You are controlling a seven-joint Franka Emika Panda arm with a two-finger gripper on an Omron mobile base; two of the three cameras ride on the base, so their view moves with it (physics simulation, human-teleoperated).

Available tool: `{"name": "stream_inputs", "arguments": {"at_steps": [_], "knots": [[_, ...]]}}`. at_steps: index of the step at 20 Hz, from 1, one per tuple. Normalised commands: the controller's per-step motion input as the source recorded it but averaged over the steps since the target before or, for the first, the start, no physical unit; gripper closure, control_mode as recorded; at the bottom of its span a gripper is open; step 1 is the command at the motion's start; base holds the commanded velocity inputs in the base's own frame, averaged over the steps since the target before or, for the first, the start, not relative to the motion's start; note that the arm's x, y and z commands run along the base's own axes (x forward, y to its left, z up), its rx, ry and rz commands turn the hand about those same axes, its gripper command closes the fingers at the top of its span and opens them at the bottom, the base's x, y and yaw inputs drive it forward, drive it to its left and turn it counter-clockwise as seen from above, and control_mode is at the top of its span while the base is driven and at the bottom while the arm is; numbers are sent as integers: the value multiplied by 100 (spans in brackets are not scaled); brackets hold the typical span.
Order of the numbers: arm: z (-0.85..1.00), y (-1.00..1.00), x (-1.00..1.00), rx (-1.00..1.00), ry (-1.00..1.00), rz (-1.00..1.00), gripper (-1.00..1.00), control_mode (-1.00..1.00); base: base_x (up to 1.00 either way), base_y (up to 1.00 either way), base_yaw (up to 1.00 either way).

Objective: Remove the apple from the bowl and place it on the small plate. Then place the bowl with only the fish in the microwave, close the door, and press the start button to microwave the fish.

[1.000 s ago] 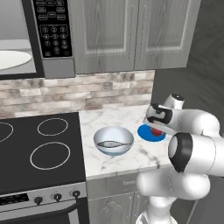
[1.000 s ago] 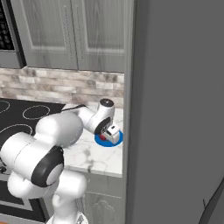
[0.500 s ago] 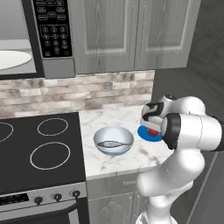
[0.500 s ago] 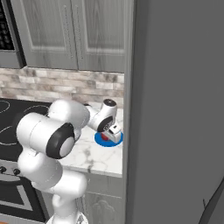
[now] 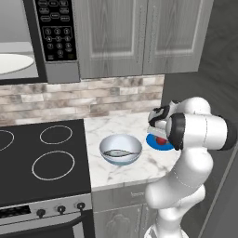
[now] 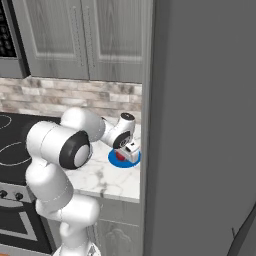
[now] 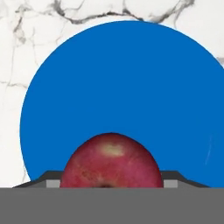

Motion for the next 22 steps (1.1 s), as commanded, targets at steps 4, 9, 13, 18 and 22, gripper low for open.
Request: {"name": "stream_inputs", "arguments": {"at_steps": [4, 9, 13, 18, 22], "knots": [[1, 3, 0, 0, 0, 0, -100, -100, 0, 0, 0], [51, 0, -10, 0, 0, -1, -100, -100, 0, 0, 0], [69, 0, -18, -2, -4, 0, -100, -100, 0, 0, 0], [54, 18, -31, 0, -5, 0, -100, -100, 0, 0, 0], [1, 78, -38, 0, 0, 0, -100, -100, 0, 0, 0]]}}
